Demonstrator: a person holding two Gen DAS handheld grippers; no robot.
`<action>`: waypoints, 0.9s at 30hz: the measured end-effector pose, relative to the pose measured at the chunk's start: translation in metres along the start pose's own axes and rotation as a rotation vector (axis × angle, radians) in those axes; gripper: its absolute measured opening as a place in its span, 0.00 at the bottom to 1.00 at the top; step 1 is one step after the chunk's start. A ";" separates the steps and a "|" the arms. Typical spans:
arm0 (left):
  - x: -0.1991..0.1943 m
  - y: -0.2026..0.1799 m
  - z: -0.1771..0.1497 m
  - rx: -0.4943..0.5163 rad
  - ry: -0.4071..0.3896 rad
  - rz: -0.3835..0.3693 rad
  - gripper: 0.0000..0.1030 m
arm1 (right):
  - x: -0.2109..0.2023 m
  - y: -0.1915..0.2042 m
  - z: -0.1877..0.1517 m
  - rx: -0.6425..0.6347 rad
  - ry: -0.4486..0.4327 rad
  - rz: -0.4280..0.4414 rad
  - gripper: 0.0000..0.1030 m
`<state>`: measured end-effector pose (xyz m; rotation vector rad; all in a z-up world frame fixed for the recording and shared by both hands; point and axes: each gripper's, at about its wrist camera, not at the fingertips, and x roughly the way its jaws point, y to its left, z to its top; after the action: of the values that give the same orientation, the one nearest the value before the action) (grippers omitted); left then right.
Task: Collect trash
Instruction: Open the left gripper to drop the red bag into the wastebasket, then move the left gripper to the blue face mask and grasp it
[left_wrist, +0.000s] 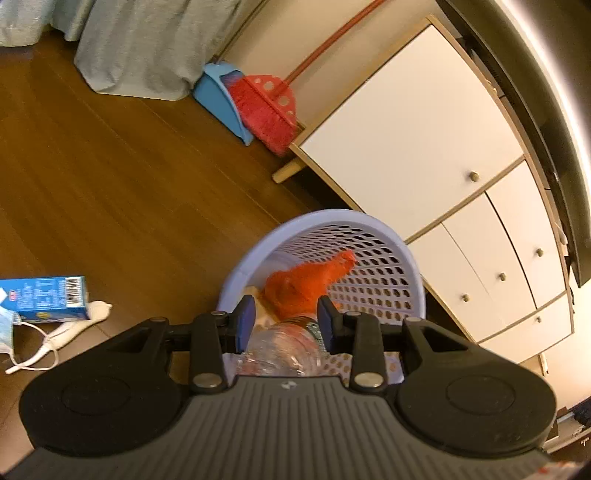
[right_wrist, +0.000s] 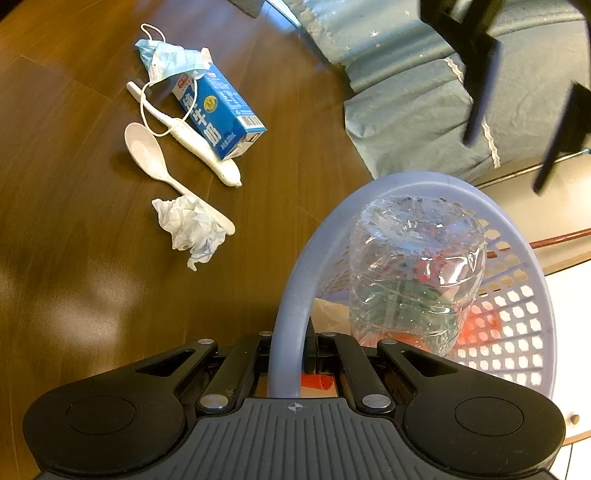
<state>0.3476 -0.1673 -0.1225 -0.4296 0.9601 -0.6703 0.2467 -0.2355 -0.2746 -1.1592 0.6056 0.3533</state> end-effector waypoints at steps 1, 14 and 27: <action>-0.002 0.004 0.000 0.002 -0.002 0.009 0.30 | 0.000 0.000 0.000 0.000 0.001 0.000 0.00; -0.031 0.073 0.000 0.008 -0.022 0.189 0.38 | 0.000 -0.001 0.000 0.002 0.000 -0.002 0.00; -0.052 0.127 -0.020 0.067 -0.007 0.341 0.59 | 0.000 -0.001 -0.001 -0.004 0.001 -0.003 0.00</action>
<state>0.3517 -0.0410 -0.1785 -0.2017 0.9727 -0.3896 0.2468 -0.2367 -0.2737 -1.1644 0.6044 0.3517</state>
